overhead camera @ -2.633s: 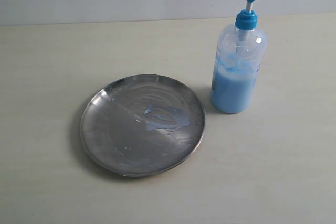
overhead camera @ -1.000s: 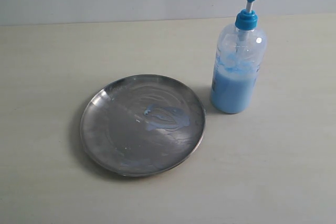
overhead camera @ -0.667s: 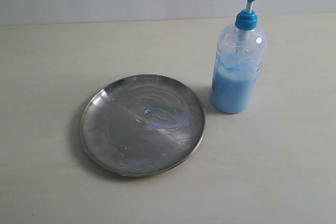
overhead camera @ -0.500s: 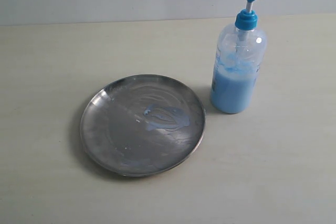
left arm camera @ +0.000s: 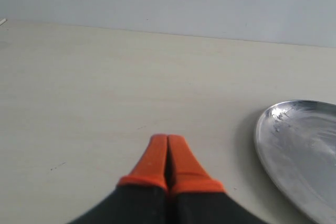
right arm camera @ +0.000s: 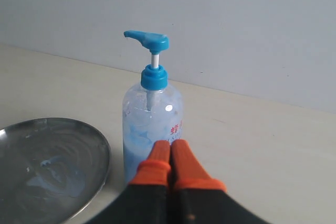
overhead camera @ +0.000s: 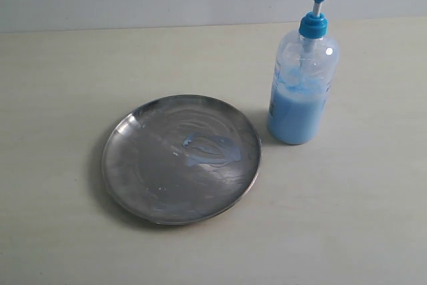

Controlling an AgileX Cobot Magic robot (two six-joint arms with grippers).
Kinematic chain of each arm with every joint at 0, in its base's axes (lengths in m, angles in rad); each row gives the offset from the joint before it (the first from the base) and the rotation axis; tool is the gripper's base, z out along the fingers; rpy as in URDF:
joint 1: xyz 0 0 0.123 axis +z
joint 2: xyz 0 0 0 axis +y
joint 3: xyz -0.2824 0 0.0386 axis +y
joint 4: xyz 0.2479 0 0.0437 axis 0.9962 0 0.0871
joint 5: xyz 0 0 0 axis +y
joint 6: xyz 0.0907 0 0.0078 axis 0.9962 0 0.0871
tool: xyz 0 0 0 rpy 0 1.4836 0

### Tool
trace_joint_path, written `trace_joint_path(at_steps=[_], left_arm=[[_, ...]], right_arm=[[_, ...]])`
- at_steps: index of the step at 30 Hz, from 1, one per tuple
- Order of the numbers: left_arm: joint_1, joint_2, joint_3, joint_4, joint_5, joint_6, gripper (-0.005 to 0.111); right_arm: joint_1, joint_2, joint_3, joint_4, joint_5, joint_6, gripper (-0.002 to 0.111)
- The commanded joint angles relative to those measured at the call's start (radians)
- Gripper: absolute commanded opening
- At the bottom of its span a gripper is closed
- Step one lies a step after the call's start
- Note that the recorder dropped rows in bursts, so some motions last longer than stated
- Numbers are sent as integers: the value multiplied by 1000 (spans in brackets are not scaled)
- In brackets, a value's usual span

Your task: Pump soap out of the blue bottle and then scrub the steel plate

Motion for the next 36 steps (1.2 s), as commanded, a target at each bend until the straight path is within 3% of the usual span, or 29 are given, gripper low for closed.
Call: trace_joint_path(at_steps=[1,19,25,36], left_arm=[[3,-5,3,4,-1,5,0],[3,-5,3,4,-1,5,0],[3,-5,3,4,-1,5,0],[3,-5,3,4,-1,5,0]], right_arm=[[-4,-6,3,0,-15,-2,0],[-8,-71,3,6,43,16,0],[-78,-119,8,-1,45,16,0],[-170,-266,181,-3,9,23,0]])
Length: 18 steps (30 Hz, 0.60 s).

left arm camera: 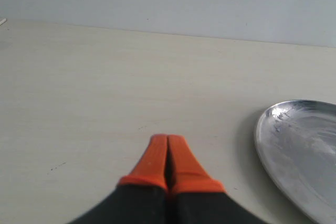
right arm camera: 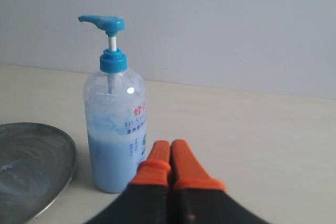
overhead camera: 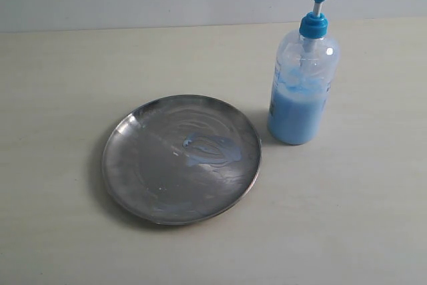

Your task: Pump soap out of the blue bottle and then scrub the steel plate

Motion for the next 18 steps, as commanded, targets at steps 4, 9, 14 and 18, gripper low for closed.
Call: trace_joint_path(at_steps=[4,9,14,18], left_arm=[[3,-5,3,4,-1,4,0],[3,-5,3,4,1,3,0],[3,-5,3,4,3,3,0],[3,-5,3,4,3,3,0]], right_arm=[[-59,-79,82,-18,-30,25,0],[-81,-79,134,-101,-61,150,0],[-81,-79,184,-103,-113,161,0],[-81,-79,215,-116,-125,161,0]])
